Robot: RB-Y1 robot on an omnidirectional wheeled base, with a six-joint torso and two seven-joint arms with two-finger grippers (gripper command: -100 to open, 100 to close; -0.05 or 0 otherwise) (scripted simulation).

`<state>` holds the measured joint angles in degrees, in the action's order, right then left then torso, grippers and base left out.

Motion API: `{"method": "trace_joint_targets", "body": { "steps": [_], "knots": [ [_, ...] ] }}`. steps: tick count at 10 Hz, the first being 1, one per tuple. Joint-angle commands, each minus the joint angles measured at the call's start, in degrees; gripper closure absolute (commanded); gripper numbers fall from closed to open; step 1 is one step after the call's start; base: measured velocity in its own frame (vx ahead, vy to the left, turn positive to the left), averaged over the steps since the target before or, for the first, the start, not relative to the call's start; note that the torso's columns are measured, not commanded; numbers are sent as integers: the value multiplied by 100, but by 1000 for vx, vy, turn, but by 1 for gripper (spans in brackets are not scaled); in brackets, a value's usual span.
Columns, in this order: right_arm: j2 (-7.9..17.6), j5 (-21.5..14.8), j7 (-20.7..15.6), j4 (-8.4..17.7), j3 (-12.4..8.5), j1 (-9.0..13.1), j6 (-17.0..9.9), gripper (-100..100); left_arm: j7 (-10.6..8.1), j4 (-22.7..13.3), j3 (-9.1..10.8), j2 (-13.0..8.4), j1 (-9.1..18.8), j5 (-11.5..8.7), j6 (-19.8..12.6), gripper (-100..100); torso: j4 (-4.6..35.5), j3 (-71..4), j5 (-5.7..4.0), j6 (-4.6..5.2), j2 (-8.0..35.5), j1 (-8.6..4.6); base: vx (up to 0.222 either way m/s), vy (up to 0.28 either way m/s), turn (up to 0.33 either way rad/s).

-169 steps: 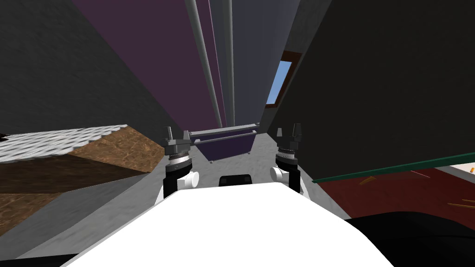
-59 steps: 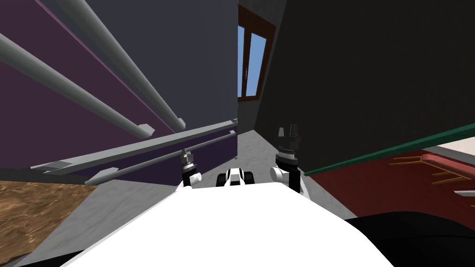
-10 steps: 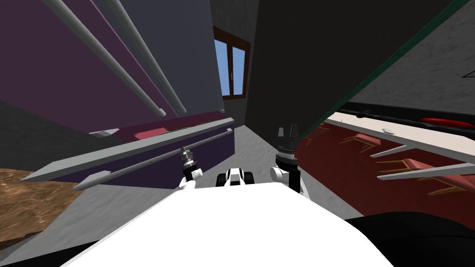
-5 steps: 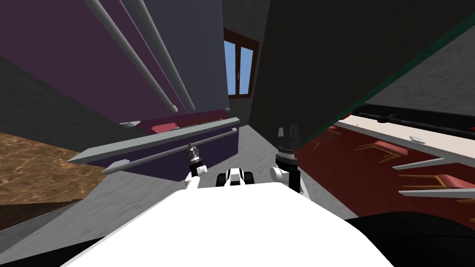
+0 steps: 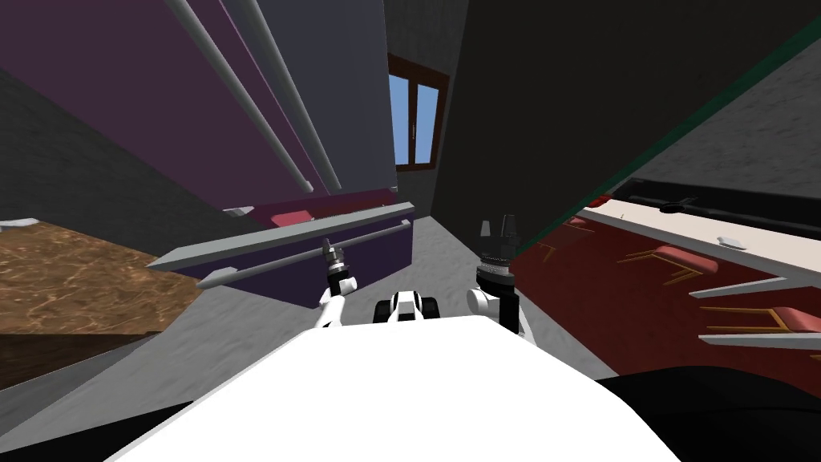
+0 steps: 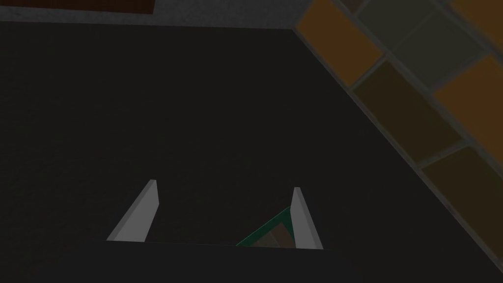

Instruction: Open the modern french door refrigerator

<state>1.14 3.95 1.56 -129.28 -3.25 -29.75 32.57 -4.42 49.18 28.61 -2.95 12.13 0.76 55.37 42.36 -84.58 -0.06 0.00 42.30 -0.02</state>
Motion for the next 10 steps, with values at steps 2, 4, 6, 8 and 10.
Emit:
{"method": "trace_joint_targets", "body": {
  "steps": [2,4,6,8,10],
  "knots": [
    [0,0,0,0,0,0,0,0,29,128,-33,-138,304,-53,-435,-100,19,14,-16,0,25,-19,-54,-23,37],
    [0,0,0,0,0,0,0,0,18,121,-48,-124,253,-52,-506,-100,40,31,-31,-8,53,-33,-36,-22,19],
    [0,0,0,0,0,0,0,0,18,84,-49,-114,230,-52,-547,0,23,17,-17,-2,29,-18,0,0,0],
    [0,0,0,0,0,0,0,0,19,62,-49,-103,210,-51,-566,0,9,8,-7,-1,13,-9,0,0,0],
    [0,0,0,0,0,0,0,0,20,51,-49,-98,199,-51,-576,0,1,5,-1,0,6,-4,0,0,0]
  ]
}}
